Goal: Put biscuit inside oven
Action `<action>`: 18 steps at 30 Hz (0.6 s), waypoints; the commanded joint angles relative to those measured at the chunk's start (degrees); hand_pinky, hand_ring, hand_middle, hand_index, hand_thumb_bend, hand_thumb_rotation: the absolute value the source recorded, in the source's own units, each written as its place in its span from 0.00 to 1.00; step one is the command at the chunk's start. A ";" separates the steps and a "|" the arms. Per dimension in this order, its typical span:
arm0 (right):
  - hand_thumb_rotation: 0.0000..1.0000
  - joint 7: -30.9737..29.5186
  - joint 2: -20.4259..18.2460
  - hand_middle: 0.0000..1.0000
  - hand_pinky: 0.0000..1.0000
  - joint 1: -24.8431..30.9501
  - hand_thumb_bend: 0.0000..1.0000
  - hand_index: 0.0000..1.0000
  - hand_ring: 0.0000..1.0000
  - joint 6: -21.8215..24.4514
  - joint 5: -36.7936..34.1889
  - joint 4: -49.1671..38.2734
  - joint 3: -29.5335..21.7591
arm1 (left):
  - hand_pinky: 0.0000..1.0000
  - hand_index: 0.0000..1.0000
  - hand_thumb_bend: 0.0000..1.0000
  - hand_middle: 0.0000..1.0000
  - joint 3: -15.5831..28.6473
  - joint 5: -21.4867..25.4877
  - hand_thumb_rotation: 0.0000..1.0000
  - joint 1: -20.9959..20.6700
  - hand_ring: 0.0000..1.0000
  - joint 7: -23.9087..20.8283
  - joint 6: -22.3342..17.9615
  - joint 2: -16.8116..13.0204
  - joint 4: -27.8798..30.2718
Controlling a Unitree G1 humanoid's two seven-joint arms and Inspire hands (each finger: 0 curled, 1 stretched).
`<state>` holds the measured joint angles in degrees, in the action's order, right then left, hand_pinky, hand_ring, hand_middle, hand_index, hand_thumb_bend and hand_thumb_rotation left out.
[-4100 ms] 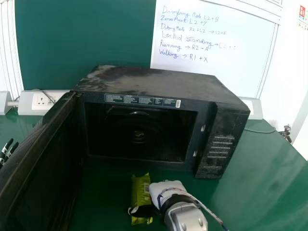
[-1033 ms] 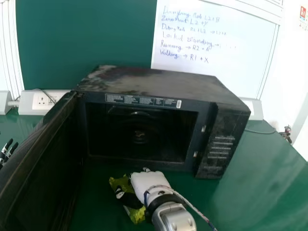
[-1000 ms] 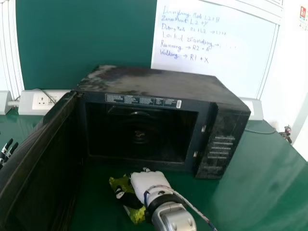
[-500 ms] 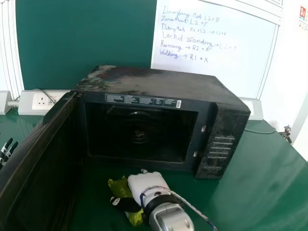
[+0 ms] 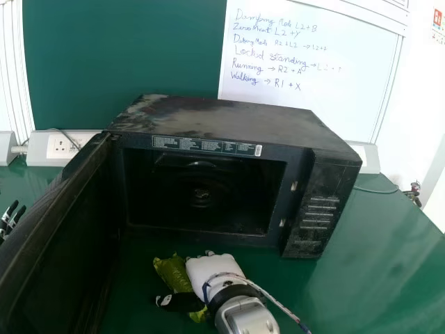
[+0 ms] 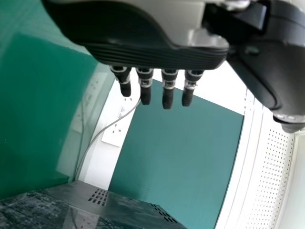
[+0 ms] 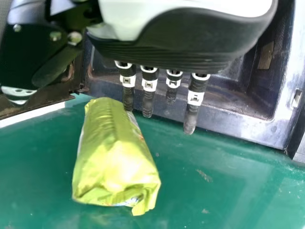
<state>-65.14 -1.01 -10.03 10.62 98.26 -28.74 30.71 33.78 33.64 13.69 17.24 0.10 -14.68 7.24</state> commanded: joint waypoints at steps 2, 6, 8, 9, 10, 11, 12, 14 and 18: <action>0.35 -1.55 -1.60 0.94 0.81 -0.83 1.00 0.94 0.89 0.00 -0.11 -1.98 -0.69 | 0.80 0.90 0.90 0.86 -0.58 -0.58 0.78 -0.28 0.85 -0.23 0.05 -0.04 0.56; 0.38 -3.55 -1.70 0.95 0.82 -1.63 1.00 0.94 0.90 -0.31 -0.33 -2.94 -1.37 | 0.80 0.90 0.90 0.86 -0.60 -0.54 0.78 -0.41 0.85 -0.15 -0.05 -0.12 0.27; 0.39 -4.15 -1.79 0.95 0.81 -1.71 1.00 0.95 0.90 -0.30 -0.26 -3.10 -1.66 | 0.79 0.90 0.89 0.86 -0.58 -0.53 0.78 -0.47 0.85 -0.12 -0.25 -0.07 0.13; 0.38 -4.30 -1.85 0.95 0.81 -1.70 1.00 0.95 0.90 -0.27 -0.15 -3.08 -1.76 | 0.79 0.90 0.89 0.86 -0.56 -0.49 0.78 -0.45 0.84 -0.12 -0.28 -0.06 0.15; 0.38 -4.34 -1.85 0.96 0.81 -1.68 1.00 0.94 0.91 -0.26 0.06 -2.96 -1.78 | 0.79 0.90 0.89 0.86 -0.52 -0.55 0.78 -0.43 0.85 -0.25 -0.29 -0.04 0.20; 0.38 -4.38 -1.87 0.96 0.81 -1.67 1.00 0.94 0.91 -0.24 0.24 -2.79 -1.78 | 0.79 0.89 0.90 0.85 -0.50 -0.50 0.78 -0.39 0.84 -0.42 -0.10 -0.04 0.37; 0.37 -4.38 -1.87 0.96 0.81 -1.63 1.00 0.95 0.91 -0.20 0.32 -2.63 -1.79 | 0.79 0.89 0.91 0.85 -0.50 -0.51 0.77 -0.35 0.84 -0.41 -0.12 -0.05 0.45; 0.36 -4.28 -1.72 0.95 0.80 -1.53 1.00 0.94 0.90 -0.26 0.33 -2.30 -1.75 | 0.79 0.89 0.91 0.85 -0.48 -0.34 0.77 -0.22 0.84 -0.43 0.04 -0.06 0.66; 0.34 -4.20 -1.77 0.95 0.80 -1.32 1.00 0.94 0.90 0.10 0.69 -0.55 -1.57 | 0.80 0.90 0.90 0.85 -0.41 -0.25 0.77 -0.04 0.84 -0.29 -0.09 -0.06 0.73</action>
<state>-69.33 -1.34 -10.70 10.52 98.52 -30.20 29.33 33.51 33.67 13.72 17.02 0.10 -14.68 7.24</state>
